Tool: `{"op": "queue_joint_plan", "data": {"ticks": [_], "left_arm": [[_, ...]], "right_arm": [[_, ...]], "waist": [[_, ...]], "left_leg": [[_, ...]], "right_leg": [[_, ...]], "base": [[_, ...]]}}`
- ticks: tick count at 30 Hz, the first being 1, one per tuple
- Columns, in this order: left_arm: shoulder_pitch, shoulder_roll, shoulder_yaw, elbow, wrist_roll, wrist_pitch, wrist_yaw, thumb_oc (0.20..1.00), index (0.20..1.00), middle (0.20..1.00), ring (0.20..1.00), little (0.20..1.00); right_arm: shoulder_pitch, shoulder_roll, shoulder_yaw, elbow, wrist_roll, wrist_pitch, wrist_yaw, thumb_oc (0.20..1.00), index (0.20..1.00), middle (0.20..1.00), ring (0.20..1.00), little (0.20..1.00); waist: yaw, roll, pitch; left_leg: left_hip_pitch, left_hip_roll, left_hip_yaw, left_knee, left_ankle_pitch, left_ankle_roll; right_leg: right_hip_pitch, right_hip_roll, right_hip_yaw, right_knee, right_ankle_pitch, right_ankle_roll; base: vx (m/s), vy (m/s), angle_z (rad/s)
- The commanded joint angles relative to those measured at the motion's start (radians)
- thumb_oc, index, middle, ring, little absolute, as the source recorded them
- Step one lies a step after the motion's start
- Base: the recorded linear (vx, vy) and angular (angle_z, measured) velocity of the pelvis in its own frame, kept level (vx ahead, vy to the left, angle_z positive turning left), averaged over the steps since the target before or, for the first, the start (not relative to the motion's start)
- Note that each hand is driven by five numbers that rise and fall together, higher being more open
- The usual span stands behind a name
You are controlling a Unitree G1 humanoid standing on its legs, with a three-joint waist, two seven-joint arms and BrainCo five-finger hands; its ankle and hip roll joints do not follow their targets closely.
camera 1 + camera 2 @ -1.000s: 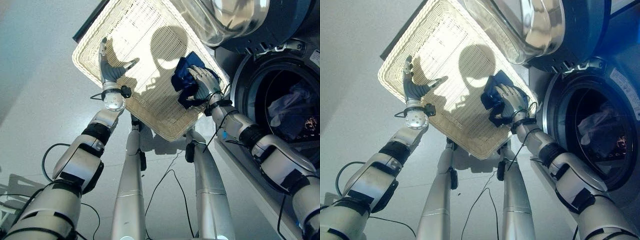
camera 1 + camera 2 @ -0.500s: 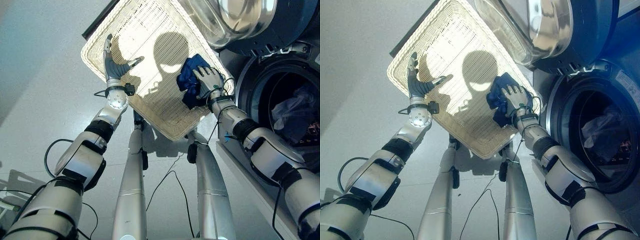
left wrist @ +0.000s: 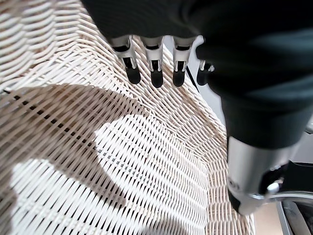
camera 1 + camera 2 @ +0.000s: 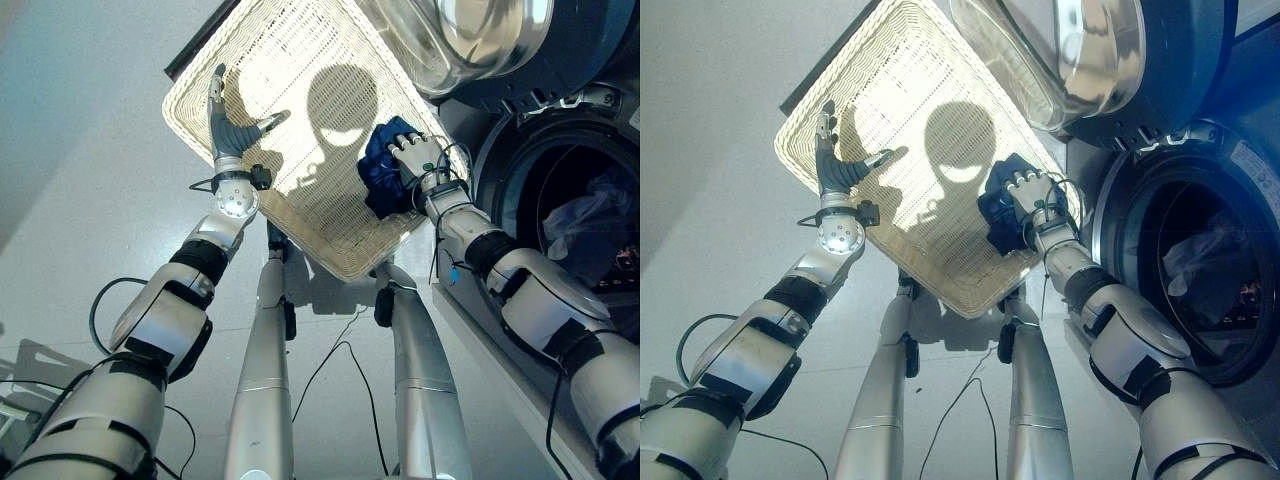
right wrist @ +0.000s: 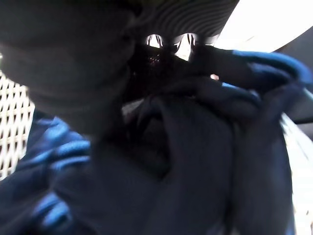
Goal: Put the clothes into the washing machine.
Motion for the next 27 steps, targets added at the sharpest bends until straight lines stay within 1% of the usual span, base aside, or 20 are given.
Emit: {"op": "queue_joint_plan", "data": {"ticks": [1,10,12,14,17,18,19,20,21,22,23,25,26,27], "left_arm": [[-0.031,-0.018,0.051,-0.005,0.000,-0.048,0.024,1.000,1.000,1.000,1.000,1.000],[-0.019,-0.022,0.062,-0.009,0.006,-0.052,0.023,1.000,1.000,1.000,1.000,1.000],[-0.019,-0.025,0.062,-0.010,0.007,-0.051,0.024,1.000,1.000,1.000,1.000,1.000],[-0.019,-0.028,0.063,-0.010,0.009,-0.050,0.025,1.000,1.000,1.000,1.000,1.000],[-0.014,-0.033,0.069,-0.013,0.012,-0.054,0.025,1.000,1.000,1.000,1.000,1.000],[-0.015,-0.034,0.070,-0.015,0.013,-0.052,0.025,1.000,1.000,1.000,1.000,1.000],[-0.015,-0.035,0.071,-0.022,0.012,-0.046,0.026,1.000,1.000,1.000,1.000,1.000],[-0.015,-0.035,0.071,-0.024,0.012,-0.045,0.026,1.000,1.000,1.000,1.000,1.000],[-0.016,-0.029,0.077,-0.028,0.007,-0.040,0.018,1.000,1.000,1.000,1.000,1.000],[-0.013,-0.025,0.083,-0.036,0.004,-0.034,0.012,1.000,1.000,1.000,1.000,1.000],[-0.012,-0.025,0.084,-0.037,0.004,-0.034,0.012,1.000,1.000,1.000,1.000,1.000],[0.008,-0.013,0.105,-0.060,0.005,-0.025,-0.003,1.000,1.000,1.000,1.000,1.000],[0.012,-0.011,0.107,-0.066,0.006,-0.021,-0.003,1.000,1.000,1.000,1.000,1.000],[0.018,-0.008,0.111,-0.069,0.008,-0.020,-0.006,1.000,1.000,1.000,1.000,1.000]], "right_arm": [[0.097,-0.063,0.015,0.094,-0.024,0.026,0.064,0.200,0.200,0.200,0.200,0.200],[0.116,-0.057,-0.001,0.095,-0.005,0.019,0.032,0.200,0.200,0.200,0.200,0.200],[0.118,-0.055,-0.007,0.098,0.042,0.014,0.016,0.200,0.200,0.200,0.200,0.200],[0.118,-0.053,-0.017,0.095,0.130,0.010,-0.002,0.200,0.200,0.200,0.200,0.200],[0.121,-0.048,-0.048,0.081,0.327,-0.019,-0.013,0.200,0.200,0.200,0.200,0.200],[0.123,-0.043,-0.068,0.071,0.476,-0.041,0.003,0.200,0.200,0.200,0.200,0.200],[0.135,-0.035,-0.106,0.054,0.688,-0.094,0.051,0.200,0.200,0.200,0.200,0.200],[0.137,-0.034,-0.114,0.050,0.747,-0.111,0.051,0.200,0.200,0.200,0.200,0.200],[0.147,-0.024,-0.166,0.035,0.903,-0.135,0.099,0.200,0.200,0.200,0.200,0.200],[0.166,-0.008,-0.220,0.013,1.100,-0.174,0.147,0.200,0.200,0.200,0.200,0.200],[0.168,-0.007,-0.224,0.011,1.106,-0.175,0.151,0.200,0.200,0.200,0.200,0.200],[0.224,0.012,-0.321,-0.072,1.385,-0.233,0.328,0.200,0.200,0.200,0.200,0.200],[0.239,0.016,-0.337,-0.093,1.471,-0.239,0.377,0.200,0.200,0.200,0.200,0.200],[0.257,0.021,-0.363,-0.117,1.592,-0.239,0.434,0.200,0.200,0.200,0.200,0.200]], "waist": [[-0.017,0.036,-0.021],[-0.018,0.035,-0.021],[-0.018,0.037,-0.021],[-0.018,0.037,-0.021],[-0.019,0.040,-0.021],[-0.018,0.040,-0.021],[-0.019,0.041,-0.021],[-0.019,0.041,-0.021],[-0.019,0.041,-0.021],[-0.020,0.039,-0.021],[-0.020,0.039,-0.021],[-0.023,0.032,-0.021],[-0.024,0.030,-0.021],[-0.024,0.026,-0.021]], "left_leg": [[-0.044,-0.045,0.052,0.113,-0.093,0.001],[-0.050,-0.044,0.053,0.120,-0.094,0.001],[-0.051,-0.044,0.052,0.120,-0.094,0.002],[-0.051,-0.046,0.050,0.120,-0.093,0.002],[-0.058,-0.048,0.050,0.126,-0.095,0.003],[-0.058,-0.047,0.051,0.123,-0.093,0.003],[-0.060,-0.048,0.051,0.123,-0.091,0.003],[-0.060,-0.047,0.051,0.123,-0.091,0.003],[-0.061,-0.047,0.051,0.126,-0.093,0.001],[-0.063,-0.047,0.051,0.133,-0.094,-0.002],[-0.062,-0.047,0.051,0.133,-0.094,-0.002],[-0.060,-0.047,0.050,0.137,-0.097,-0.003],[-0.059,-0.046,0.051,0.138,-0.097,-0.004],[-0.057,-0.045,0.051,0.139,-0.097,-0.004]], "right_leg": [[0.057,0.047,-0.021,-0.267,0.204,0.102],[0.054,0.047,-0.019,-0.264,0.203,0.100],[0.052,0.047,-0.020,-0.263,0.203,0.100],[0.052,0.047,-0.019,-0.264,0.204,0.100],[0.044,0.048,-0.017,-0.259,0.204,0.098],[0.044,0.048,-0.018,-0.259,0.203,0.098],[0.043,0.048,-0.018,-0.258,0.204,0.096],[0.042,0.048,-0.018,-0.258,0.204,0.096],[0.040,0.049,-0.017,-0.254,0.200,0.094],[0.039,0.050,-0.015,-0.250,0.198,0.092],[0.039,0.050,-0.014,-0.250,0.197,0.092],[0.040,0.052,-0.015,-0.245,0.193,0.090],[0.040,0.052,-0.017,-0.241,0.192,0.090],[0.041,0.053,-0.018,-0.239,0.191,0.089]], "base": [[0.00,0.000,0.00],[0.00,0.000,0.00],[0.00,0.000,0.00],[0.00,0.000,0.00],[0.00,0.000,0.00],[0.00,0.000,0.00],[0.00,0.000,0.00],[0.00,0.000,0.00],[0.00,0.000,0.00],[0.00,0.000,0.00],[0.00,0.000,0.00],[0.00,0.000,0.00],[0.00,0.000,0.00],[0.00,0.000,0.00]]}}
